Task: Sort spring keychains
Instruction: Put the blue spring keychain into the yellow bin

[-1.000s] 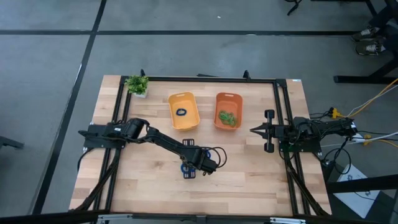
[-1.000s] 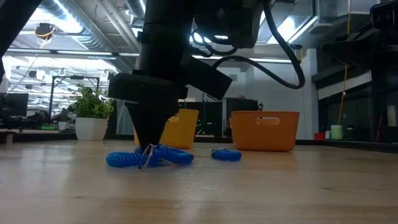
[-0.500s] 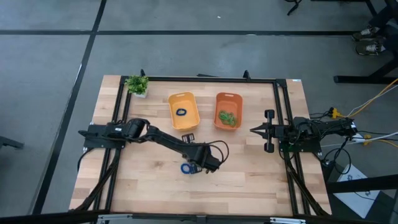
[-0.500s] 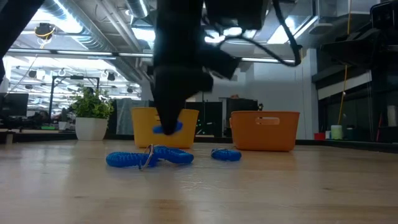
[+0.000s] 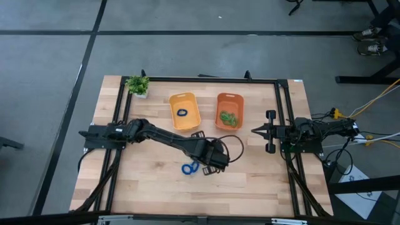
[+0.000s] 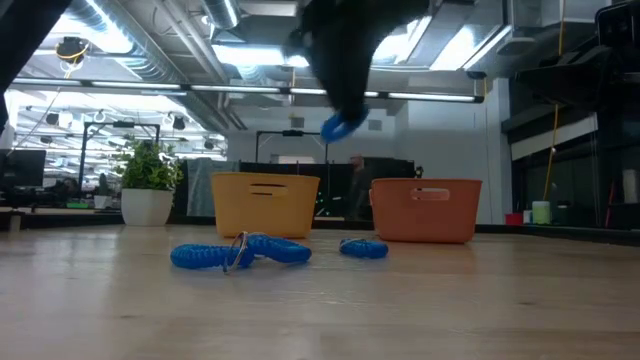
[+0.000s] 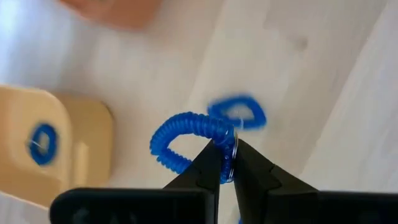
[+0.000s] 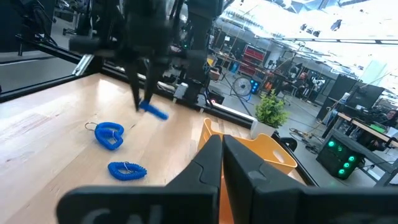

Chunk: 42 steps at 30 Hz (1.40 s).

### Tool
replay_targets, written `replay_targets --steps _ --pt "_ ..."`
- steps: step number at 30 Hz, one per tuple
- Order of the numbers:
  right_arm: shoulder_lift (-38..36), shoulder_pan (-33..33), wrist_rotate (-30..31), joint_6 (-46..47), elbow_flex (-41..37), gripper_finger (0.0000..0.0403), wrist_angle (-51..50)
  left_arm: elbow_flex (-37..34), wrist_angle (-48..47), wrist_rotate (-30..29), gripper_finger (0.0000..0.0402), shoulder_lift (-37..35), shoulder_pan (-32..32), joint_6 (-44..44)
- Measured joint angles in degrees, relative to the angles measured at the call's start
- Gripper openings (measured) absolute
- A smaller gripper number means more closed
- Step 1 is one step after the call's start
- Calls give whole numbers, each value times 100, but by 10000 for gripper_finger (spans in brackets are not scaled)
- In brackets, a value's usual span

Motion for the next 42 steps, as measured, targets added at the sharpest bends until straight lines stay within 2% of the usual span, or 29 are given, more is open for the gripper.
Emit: replay_targets --steps 5,12,17,24,29,32,34,39,42 --pt "0 0 -1 1 0 16 0 506 -65 -542 22 -12 -9 140" --pt "0 0 -1 2 -1 16 1 404 -154 -860 22 -370 -20 265" --pt "2 0 -6 0 -1 16 -2 404 -281 -1296 22 -625 -60 229" --pt "2 0 -2 2 -1 16 0 -208 -259 -1602 22 -980 -17 40" --pt "1 0 -2 1 -1 16 0 -1285 192 -1586 22 -1547 86 -139" --pt "2 0 -2 2 -1 16 0 -2247 1039 -1651 22 -2235 120 -133" --pt "1 0 -2 2 -1 16 1 -3047 1901 -1703 22 -2791 138 -37" --pt "0 0 -2 1 -1 16 0 -5328 4780 -1613 22 -4157 214 394" --pt "0 0 -2 -1 -1 16 0 -6491 6091 -1609 22 -4778 275 453"
